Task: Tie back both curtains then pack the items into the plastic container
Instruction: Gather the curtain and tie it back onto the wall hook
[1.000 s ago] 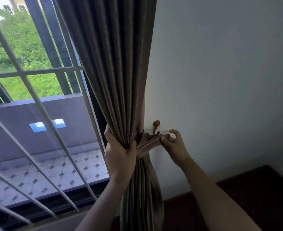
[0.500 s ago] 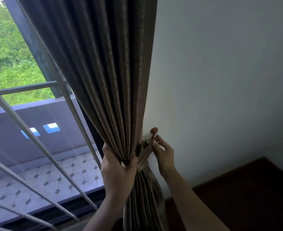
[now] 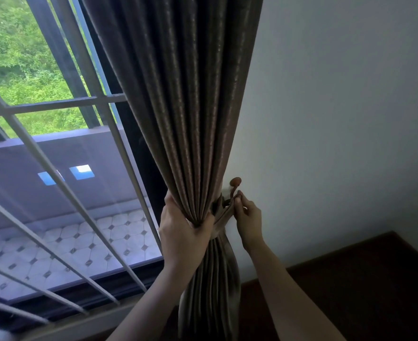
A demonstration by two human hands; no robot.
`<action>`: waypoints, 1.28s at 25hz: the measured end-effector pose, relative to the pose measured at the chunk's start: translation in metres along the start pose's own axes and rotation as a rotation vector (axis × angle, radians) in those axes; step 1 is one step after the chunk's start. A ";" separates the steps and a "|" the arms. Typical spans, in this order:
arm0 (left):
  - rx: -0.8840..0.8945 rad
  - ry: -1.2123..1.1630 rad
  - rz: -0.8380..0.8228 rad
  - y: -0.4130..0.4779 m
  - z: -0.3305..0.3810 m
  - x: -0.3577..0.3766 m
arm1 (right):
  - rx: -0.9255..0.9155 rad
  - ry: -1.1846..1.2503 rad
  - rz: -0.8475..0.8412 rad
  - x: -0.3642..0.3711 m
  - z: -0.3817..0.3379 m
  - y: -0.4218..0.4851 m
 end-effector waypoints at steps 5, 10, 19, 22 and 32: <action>-0.001 -0.013 -0.022 0.000 0.003 0.003 | -0.160 -0.531 0.003 -0.006 -0.020 0.005; 0.016 -0.041 -0.018 -0.002 0.001 0.004 | -0.152 -0.757 -0.051 -0.001 -0.021 -0.001; -0.214 -0.186 -0.657 -0.059 -0.079 0.034 | 0.061 -0.334 -0.433 -0.001 0.017 -0.076; -0.207 -0.217 -0.715 -0.062 -0.087 0.029 | 0.084 -0.293 -0.586 -0.002 0.020 -0.091; -0.328 -0.242 -0.616 -0.044 -0.091 0.028 | 0.155 -0.143 -0.446 -0.001 0.010 -0.080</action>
Point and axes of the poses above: each hand's wrist, its own y-axis towards the middle knuckle, its own x-axis out of the palm, z = x × y, the point moved 5 cm from there along y, towards the middle knuckle, and after that the axes turned 6 degrees about x, right-handed, at the moved point
